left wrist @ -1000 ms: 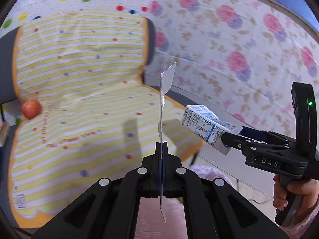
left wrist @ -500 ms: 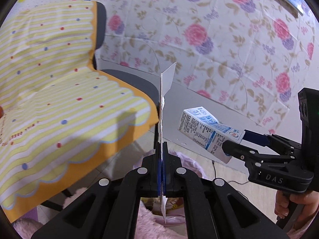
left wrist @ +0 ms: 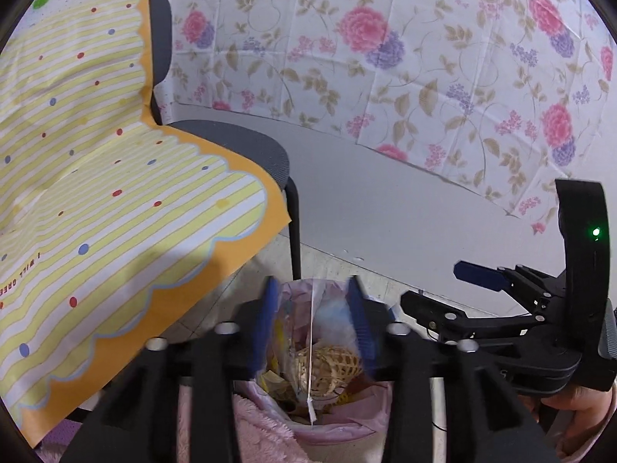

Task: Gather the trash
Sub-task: 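Open both tools to drop carton and envelope into the bin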

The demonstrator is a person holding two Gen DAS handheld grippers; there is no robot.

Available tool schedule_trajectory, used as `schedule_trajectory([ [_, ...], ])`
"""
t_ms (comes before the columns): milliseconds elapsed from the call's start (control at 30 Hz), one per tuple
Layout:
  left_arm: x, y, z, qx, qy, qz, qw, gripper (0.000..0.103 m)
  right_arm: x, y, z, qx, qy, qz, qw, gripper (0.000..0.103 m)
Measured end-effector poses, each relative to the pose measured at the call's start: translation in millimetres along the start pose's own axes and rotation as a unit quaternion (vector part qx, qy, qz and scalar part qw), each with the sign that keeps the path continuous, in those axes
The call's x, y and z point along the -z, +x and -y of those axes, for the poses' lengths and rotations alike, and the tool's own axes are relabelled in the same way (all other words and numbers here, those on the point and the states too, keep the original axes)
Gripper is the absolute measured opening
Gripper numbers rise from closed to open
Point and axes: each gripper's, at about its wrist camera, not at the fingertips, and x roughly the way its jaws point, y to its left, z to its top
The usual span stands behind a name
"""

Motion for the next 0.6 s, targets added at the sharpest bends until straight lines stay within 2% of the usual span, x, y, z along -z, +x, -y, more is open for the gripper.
schedule_trajectory([
  [233,6,-5,-17,-0.027,-0.025,-0.012,0.9992,0.056,3,-5,12,0.015,0.006,-0.005,1.000,0.078],
  [300,6,-12,-20,-0.039,-0.026,-0.012,0.9988,0.067,0,-11,13,0.013,0.007,-0.002,1.000,0.078],
  [367,5,-19,-21,-0.052,-0.025,-0.010,0.9983,0.071,-3,-20,11,0.005,0.007,0.003,1.000,0.084],
  [467,1,-37,-21,-0.071,-0.016,-0.002,0.9973,0.088,-8,-34,4,-0.006,0.000,0.015,1.000,0.091],
  [533,-1,-47,-22,-0.082,-0.011,0.000,0.9966,0.090,-11,-44,-1,-0.014,-0.008,0.024,1.000,0.097],
  [600,-4,-56,-23,-0.095,-0.008,0.000,0.9955,0.091,-15,-58,-7,-0.017,-0.015,0.040,0.999,0.097],
])
